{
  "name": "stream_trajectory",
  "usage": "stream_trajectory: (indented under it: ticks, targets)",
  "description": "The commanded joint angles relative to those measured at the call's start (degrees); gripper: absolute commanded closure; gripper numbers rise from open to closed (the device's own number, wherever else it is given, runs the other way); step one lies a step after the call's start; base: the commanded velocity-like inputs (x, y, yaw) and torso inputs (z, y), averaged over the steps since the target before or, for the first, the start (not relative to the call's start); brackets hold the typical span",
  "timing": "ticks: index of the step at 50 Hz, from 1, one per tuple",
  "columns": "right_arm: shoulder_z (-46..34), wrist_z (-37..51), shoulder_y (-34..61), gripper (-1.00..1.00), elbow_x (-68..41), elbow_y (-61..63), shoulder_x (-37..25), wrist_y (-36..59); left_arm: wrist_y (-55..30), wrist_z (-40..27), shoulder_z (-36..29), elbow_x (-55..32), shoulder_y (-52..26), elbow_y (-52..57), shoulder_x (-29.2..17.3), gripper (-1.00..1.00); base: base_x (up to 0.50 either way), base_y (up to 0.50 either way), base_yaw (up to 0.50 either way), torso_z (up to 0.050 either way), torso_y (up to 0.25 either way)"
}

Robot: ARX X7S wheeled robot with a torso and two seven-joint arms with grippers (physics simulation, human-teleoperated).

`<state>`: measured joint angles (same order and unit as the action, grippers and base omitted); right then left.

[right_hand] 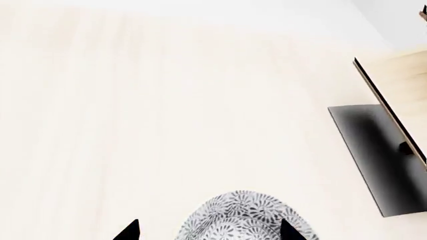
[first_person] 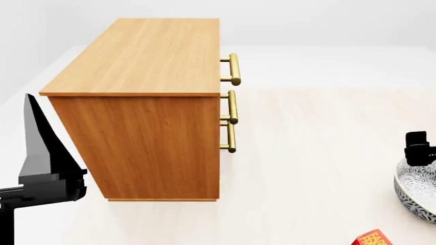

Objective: Close the top drawer of the cabinet and put the bowl on top of it.

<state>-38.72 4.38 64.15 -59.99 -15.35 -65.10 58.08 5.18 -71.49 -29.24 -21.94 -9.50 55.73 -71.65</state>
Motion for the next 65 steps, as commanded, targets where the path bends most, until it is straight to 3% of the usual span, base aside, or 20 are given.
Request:
stream_trajectory:
  ticks: [1,37,65]
  targets:
    - [-0.7,-1.4,-2.9,-1.00,-1.1,-1.8,0.1,0.0,-0.2,0.0,0.2,-0.1,0.1,0.1,0.0,-1.00,0.00,0.00,0.00,0.000,0.000]
    - [-3.4,-5.2,-9.1,-1.00,1.8,-12.3,7.2,-7.0,0.1,0.7,0.3,0.3,0.5,-0.5,0.7,-1.00,0.00,0.00,0.00,0.000,0.000]
    - [-5.0,-6.4,-8.4,-1.00,7.0,-28.6,15.5,-13.1,-0.7,1.0,0.5,0.1,0.4,-0.1,1.0,-1.00,0.00,0.00,0.00,0.000,0.000]
